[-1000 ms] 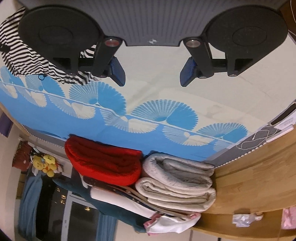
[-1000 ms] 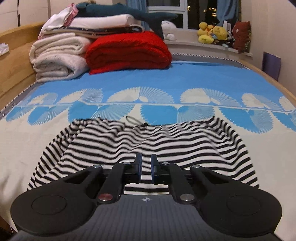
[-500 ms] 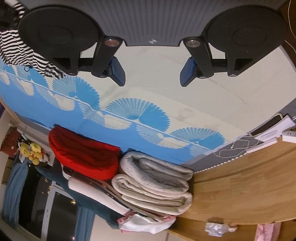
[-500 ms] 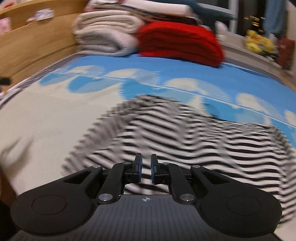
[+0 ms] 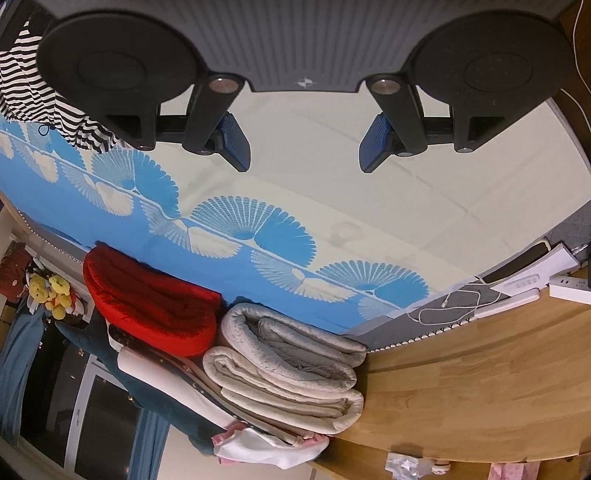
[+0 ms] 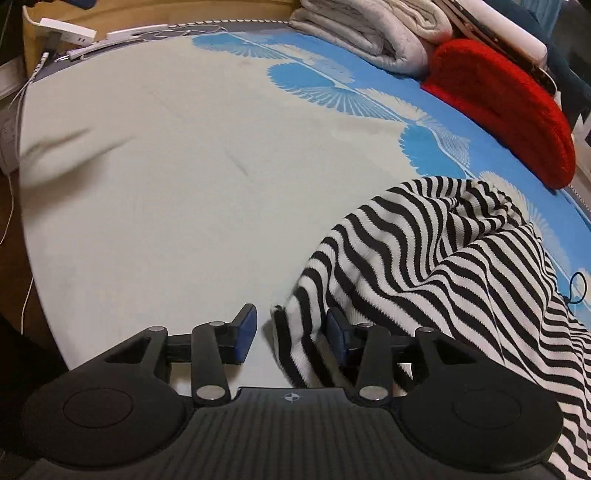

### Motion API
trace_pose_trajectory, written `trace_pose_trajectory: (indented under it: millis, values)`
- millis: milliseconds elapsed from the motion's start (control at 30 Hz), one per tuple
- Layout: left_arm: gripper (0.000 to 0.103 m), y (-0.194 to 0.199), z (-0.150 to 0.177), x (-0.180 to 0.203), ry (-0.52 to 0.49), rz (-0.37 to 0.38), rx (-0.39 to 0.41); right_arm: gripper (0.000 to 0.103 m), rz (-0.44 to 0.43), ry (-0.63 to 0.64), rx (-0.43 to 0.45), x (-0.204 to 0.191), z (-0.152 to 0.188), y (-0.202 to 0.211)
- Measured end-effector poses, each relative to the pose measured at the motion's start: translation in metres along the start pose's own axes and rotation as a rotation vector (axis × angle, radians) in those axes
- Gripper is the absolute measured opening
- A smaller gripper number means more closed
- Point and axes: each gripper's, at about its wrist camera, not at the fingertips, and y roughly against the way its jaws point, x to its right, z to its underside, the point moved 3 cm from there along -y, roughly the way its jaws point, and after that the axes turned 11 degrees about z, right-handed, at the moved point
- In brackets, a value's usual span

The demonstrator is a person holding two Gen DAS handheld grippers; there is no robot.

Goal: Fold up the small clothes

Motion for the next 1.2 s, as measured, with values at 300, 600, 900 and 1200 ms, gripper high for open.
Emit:
trace_pose_trajectory:
  millis: [300,600,900,1200]
  values:
    - [0.071,-0.004,0.0,0.008,-0.014,0.015,-0.006,0.009,0.017,-0.02,0.001,0.015,-0.003,-0.001]
    - [0.071,-0.002,0.002,0.002,-0.015,-0.008,-0.005,0.007,0.063,-0.131,0.184,0.02,-0.05,0.069]
    - [0.071,-0.001,0.006,0.006,0.027,-0.022,-0.023,0.007,-0.013,-0.188,0.17,0.005,-0.067,0.075]
    - [0.071,-0.013,0.003,0.044,0.077,0.032,-0.031,0.007,0.04,-0.589,0.225,0.157,-0.059,0.12]
